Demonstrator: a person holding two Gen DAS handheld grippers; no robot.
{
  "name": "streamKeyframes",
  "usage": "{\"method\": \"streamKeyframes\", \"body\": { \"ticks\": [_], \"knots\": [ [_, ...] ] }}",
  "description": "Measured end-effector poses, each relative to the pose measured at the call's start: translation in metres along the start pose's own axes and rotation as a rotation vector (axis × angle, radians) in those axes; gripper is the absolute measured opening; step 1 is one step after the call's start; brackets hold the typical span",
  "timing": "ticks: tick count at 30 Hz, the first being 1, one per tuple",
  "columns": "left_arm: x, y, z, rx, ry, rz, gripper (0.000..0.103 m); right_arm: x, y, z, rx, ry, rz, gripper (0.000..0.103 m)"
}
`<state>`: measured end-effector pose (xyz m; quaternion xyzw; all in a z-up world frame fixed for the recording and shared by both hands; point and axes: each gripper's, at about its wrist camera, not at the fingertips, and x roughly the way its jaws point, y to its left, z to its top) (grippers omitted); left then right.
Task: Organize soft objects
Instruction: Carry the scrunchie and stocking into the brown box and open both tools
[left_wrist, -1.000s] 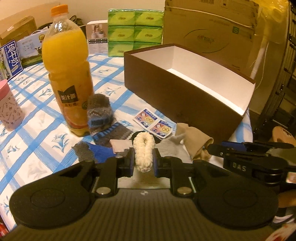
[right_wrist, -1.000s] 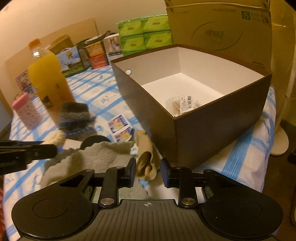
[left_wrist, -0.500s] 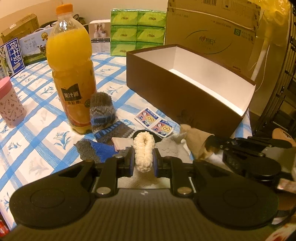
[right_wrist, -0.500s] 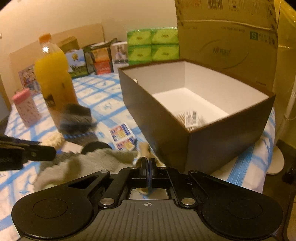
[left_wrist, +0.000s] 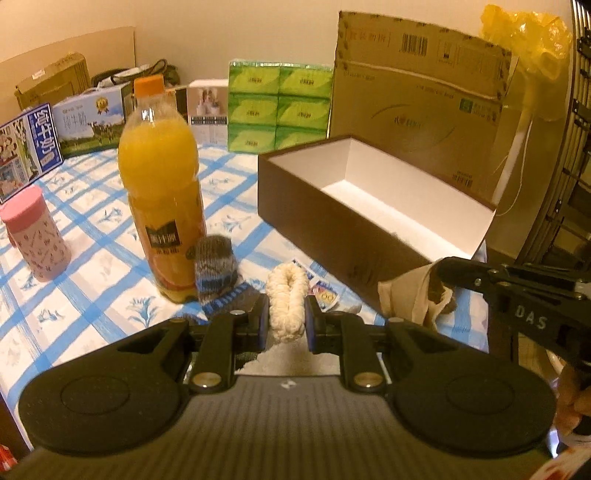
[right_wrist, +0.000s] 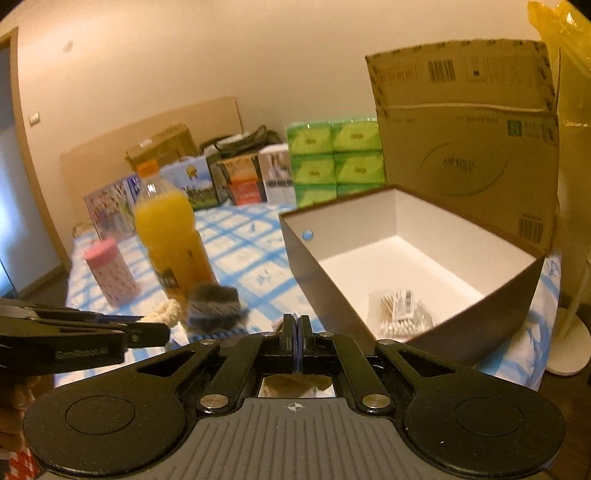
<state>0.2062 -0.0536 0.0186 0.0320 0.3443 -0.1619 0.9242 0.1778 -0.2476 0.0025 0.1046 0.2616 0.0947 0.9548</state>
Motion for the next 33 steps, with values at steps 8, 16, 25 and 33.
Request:
{"method": "streamKeyframes", "body": {
  "ticks": [8,16,25,33],
  "knots": [
    [-0.009,-0.008,0.01,0.011,-0.035,-0.012,0.018,-0.015,-0.002,0.021,0.02,-0.035,0.031,0.0],
    [-0.009,-0.014,0.019,0.008,-0.039,-0.033,0.018,-0.02,-0.005,0.035,0.027,-0.033,0.038,0.0],
    [0.003,-0.027,0.045,0.03,-0.065,-0.058,0.018,-0.022,-0.016,0.063,0.025,-0.073,0.053,0.0],
    [0.026,-0.041,0.085,0.052,-0.096,-0.096,0.018,-0.012,-0.048,0.098,0.052,-0.122,0.033,0.0]
  ]
}}
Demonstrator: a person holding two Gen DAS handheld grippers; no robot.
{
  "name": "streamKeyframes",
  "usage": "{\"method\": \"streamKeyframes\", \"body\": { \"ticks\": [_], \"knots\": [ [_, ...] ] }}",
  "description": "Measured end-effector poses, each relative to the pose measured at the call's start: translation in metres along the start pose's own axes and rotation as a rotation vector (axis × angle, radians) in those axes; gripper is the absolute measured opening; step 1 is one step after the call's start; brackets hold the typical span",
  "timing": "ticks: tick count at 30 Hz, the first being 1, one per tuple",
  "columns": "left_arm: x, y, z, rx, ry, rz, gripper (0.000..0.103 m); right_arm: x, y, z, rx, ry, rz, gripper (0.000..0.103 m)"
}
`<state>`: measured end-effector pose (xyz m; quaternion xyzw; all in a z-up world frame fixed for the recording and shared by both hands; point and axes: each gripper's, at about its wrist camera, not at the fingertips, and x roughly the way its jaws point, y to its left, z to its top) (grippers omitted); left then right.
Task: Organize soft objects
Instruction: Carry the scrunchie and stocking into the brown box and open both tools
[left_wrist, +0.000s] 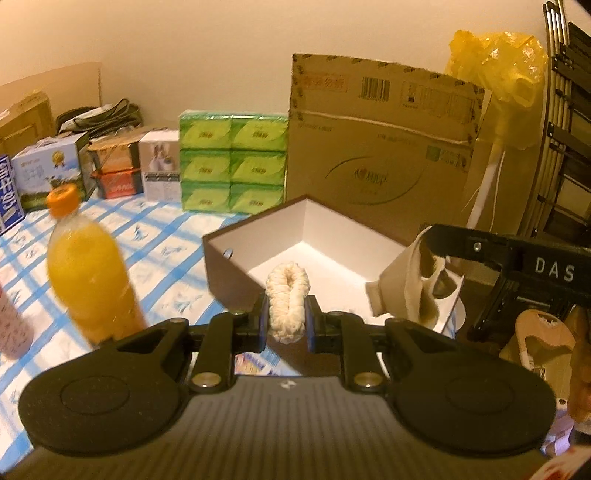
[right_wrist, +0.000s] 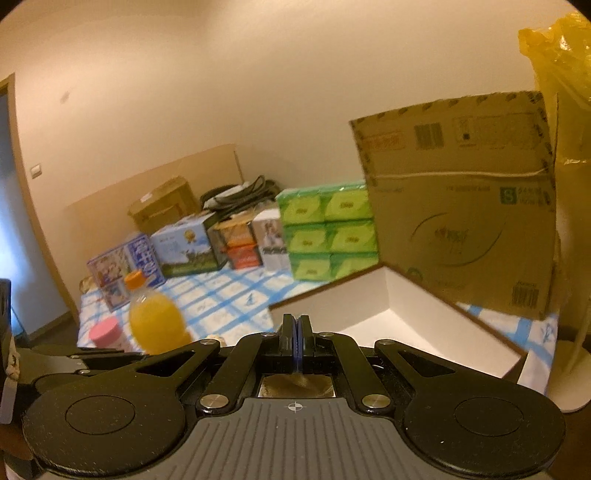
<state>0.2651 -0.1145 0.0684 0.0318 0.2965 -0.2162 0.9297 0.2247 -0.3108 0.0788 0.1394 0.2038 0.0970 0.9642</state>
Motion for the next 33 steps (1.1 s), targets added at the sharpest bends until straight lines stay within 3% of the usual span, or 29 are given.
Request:
{"method": "streamKeyframes", "body": {
  "ticks": [5,12,28,33],
  "knots": [
    [0.023,-0.005,0.018,0.004,0.005,-0.02,0.018,0.013,-0.025,0.017,0.009,-0.018,-0.041,0.0],
    [0.069,-0.015,0.033,0.028,0.056,-0.045,0.018,0.048,-0.065,0.024,0.056,0.022,-0.079,0.0],
    [0.182,-0.021,0.058,0.056,0.14,-0.034,0.018,0.149,-0.126,0.032,0.144,0.126,-0.069,0.0],
    [0.204,-0.011,0.066,0.018,0.146,-0.025,0.032,0.172,-0.135,0.038,0.193,0.102,-0.046,0.001]
  ]
}}
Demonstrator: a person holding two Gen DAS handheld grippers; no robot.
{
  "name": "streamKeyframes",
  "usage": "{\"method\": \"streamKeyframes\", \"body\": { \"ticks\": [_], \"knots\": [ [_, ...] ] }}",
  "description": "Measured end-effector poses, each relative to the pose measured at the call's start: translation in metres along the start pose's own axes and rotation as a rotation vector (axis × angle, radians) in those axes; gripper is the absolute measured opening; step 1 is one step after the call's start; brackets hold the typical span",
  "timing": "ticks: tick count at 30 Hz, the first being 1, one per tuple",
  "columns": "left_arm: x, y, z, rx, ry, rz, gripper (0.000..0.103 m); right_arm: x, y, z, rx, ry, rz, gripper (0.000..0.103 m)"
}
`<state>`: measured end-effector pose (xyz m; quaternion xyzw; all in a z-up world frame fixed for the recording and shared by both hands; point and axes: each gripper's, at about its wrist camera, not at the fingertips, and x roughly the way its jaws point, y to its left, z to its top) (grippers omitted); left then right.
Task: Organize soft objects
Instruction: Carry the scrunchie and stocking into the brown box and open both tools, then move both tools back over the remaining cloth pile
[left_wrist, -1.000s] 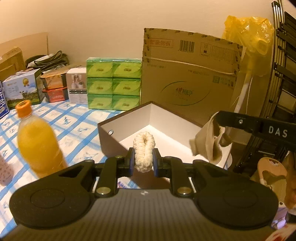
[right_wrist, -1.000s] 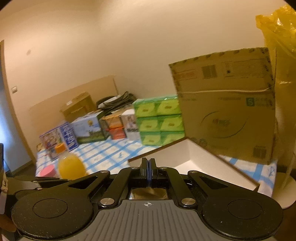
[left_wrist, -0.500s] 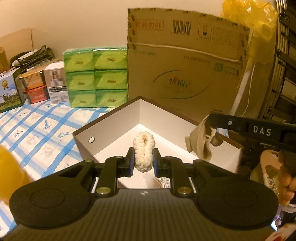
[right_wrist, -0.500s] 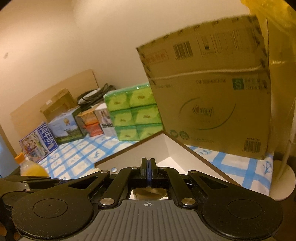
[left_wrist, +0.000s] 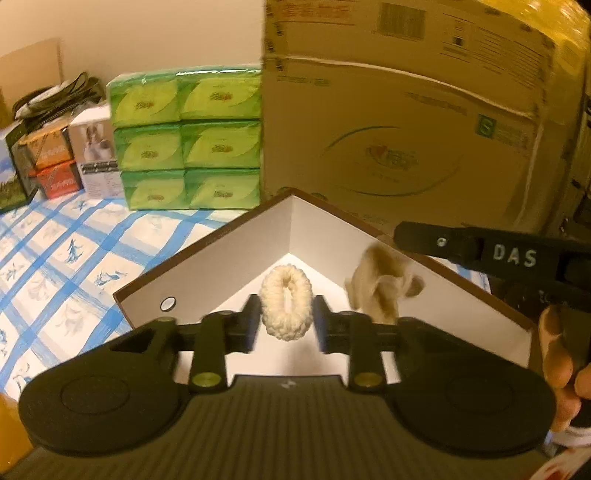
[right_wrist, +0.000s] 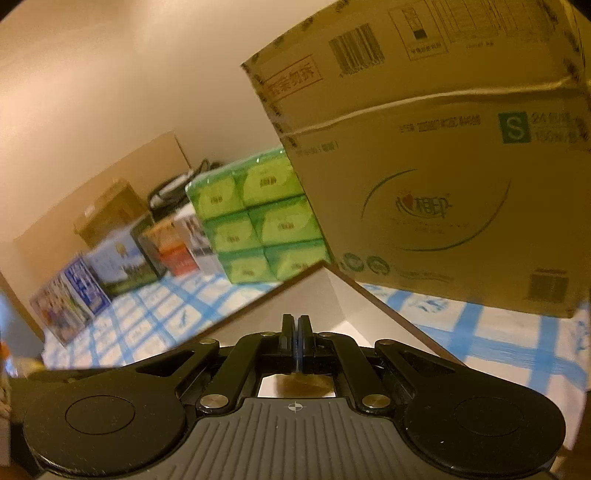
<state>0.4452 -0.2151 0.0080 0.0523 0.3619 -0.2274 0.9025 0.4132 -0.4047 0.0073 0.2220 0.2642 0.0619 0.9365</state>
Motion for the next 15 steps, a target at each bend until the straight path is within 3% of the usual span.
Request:
{"method": "streamKeyframes", "body": {
  "ticks": [6,8,11,15],
  "knots": [
    [0.003,0.012,0.001,-0.023,0.016,-0.012,0.043,0.009,-0.003,0.005,0.02,0.04,-0.002,0.009],
    [-0.002,0.014,-0.004,-0.017,0.021,-0.009,0.044,0.004,-0.004,0.0,0.01,0.06,-0.015,0.027],
    [-0.013,0.017,-0.014,-0.032,0.033,-0.025,0.046,-0.008,-0.004,-0.013,0.021,0.079,-0.029,0.046],
    [-0.036,0.017,-0.029,-0.035,0.027,-0.044,0.047,-0.026,-0.003,-0.029,0.047,0.119,-0.029,0.049]
  ]
}}
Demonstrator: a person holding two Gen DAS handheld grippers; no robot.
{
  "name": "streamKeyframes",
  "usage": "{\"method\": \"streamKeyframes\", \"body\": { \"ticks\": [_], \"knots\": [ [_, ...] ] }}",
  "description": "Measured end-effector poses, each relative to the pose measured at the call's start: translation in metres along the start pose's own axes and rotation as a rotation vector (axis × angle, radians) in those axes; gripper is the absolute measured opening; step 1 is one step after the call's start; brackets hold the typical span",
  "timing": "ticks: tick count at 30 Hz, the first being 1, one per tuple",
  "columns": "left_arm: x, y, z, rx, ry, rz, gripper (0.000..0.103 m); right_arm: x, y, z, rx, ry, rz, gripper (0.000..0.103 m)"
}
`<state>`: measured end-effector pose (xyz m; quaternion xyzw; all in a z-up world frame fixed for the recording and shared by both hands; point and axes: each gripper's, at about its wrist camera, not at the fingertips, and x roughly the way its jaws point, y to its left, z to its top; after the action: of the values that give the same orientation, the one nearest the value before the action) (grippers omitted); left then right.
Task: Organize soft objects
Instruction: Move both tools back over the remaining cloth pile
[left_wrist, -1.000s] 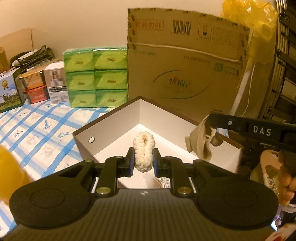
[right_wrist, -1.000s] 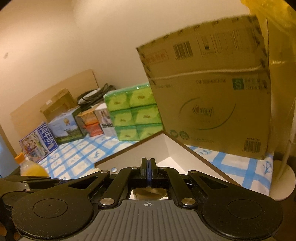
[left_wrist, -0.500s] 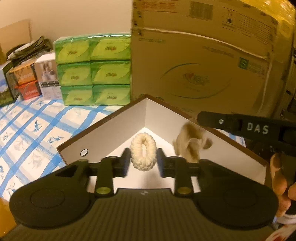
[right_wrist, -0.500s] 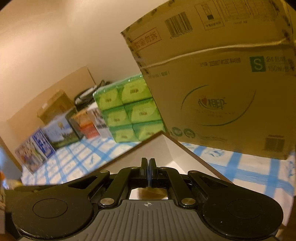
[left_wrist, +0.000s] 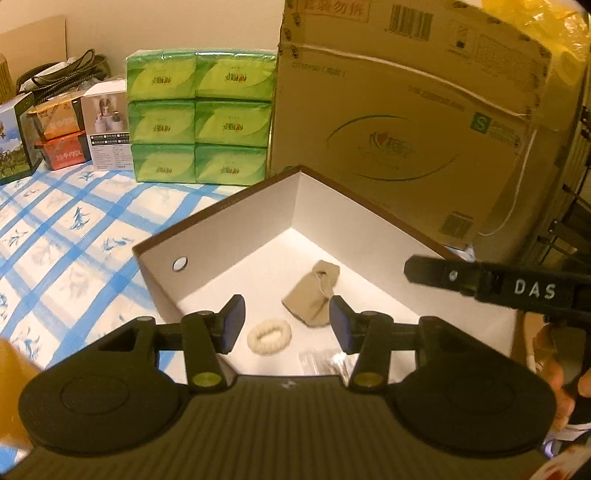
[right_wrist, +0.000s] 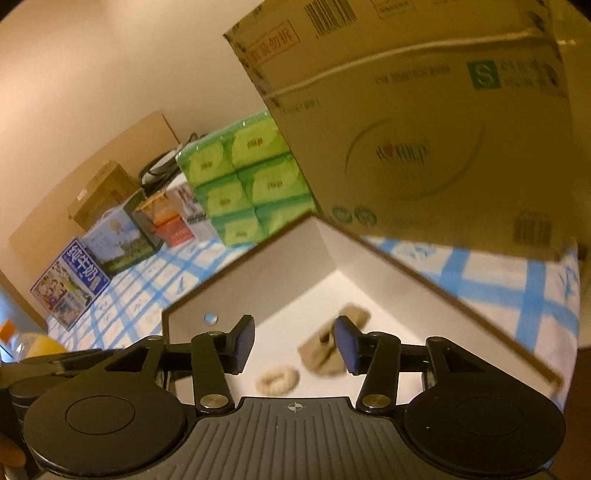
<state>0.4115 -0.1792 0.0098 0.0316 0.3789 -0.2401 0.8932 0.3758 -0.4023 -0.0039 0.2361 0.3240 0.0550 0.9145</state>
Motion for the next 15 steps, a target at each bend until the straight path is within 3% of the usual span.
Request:
{"method": "streamKeyframes", "body": {
  "ticks": [5,15],
  "knots": [
    [-0.035,0.001,-0.019,-0.021,-0.014,-0.01,0.047,-0.03,0.007,-0.017,0.012,0.001,-0.008,0.053],
    [-0.116,0.006,-0.066,-0.055,-0.025,0.06,0.047,-0.095,0.037,-0.051,-0.018,-0.042,-0.02,0.056]
  ]
}}
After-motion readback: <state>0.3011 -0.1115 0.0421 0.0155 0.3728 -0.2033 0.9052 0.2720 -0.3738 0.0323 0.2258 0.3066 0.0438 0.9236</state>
